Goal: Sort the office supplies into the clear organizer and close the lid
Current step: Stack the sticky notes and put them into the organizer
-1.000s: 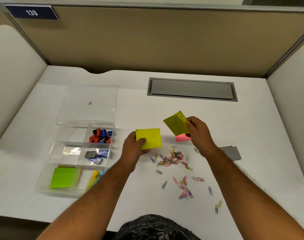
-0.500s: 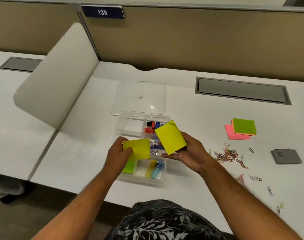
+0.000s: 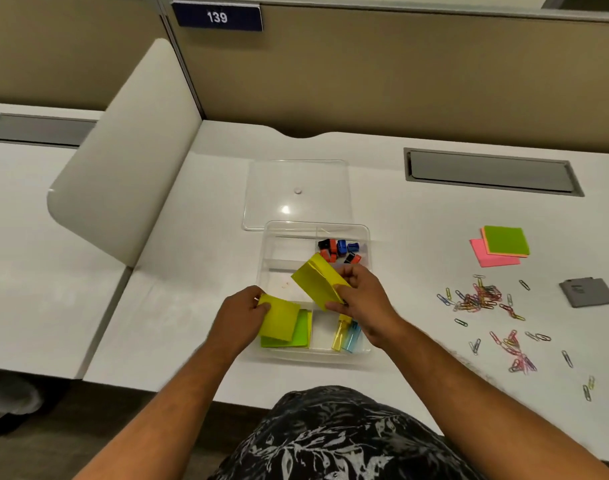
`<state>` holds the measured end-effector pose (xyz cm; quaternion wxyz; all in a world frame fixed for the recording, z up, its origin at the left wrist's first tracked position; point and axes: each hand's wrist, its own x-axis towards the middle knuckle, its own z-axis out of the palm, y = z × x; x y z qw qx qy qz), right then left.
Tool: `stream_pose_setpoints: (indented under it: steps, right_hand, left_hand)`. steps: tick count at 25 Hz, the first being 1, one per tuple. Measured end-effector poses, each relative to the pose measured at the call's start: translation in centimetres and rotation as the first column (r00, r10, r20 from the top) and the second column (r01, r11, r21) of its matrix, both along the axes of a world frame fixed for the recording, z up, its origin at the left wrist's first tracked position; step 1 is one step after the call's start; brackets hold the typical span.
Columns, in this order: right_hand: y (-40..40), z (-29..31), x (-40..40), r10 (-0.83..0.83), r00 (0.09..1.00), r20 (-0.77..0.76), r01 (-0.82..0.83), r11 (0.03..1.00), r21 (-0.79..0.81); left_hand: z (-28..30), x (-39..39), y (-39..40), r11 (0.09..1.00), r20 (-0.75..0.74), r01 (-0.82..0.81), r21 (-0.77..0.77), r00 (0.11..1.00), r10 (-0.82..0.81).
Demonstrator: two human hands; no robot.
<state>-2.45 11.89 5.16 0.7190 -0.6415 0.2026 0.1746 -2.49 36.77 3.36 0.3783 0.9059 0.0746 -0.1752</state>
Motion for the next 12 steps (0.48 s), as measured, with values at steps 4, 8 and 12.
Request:
stream_pose_setpoints:
  steps: [4, 8, 12]
  right_hand:
    - [1.8, -0.3, 0.0, 0.008, 1.000, 0.003, -0.008, 0.998, -0.061]
    - [2.7, -0.2, -0.1, -0.007, 1.000, 0.006, 0.008, 0.983, -0.183]
    - [3.3, -0.4, -0.5, 0.076, 0.986, 0.147, -0.007, 0.906, -0.423]
  left_hand:
    - [-0.1, 0.6, 0.6, 0.995, -0.013, 0.099, 0.003, 0.995, -0.099]
    - [-0.3, 1.0, 1.2, 0.979, 0.026, 0.198, 0.054, 0.979, -0.200]
    - [-0.6, 0.8, 1.5, 0.943, 0.118, 0.284, 0.173, 0.945, -0.306]
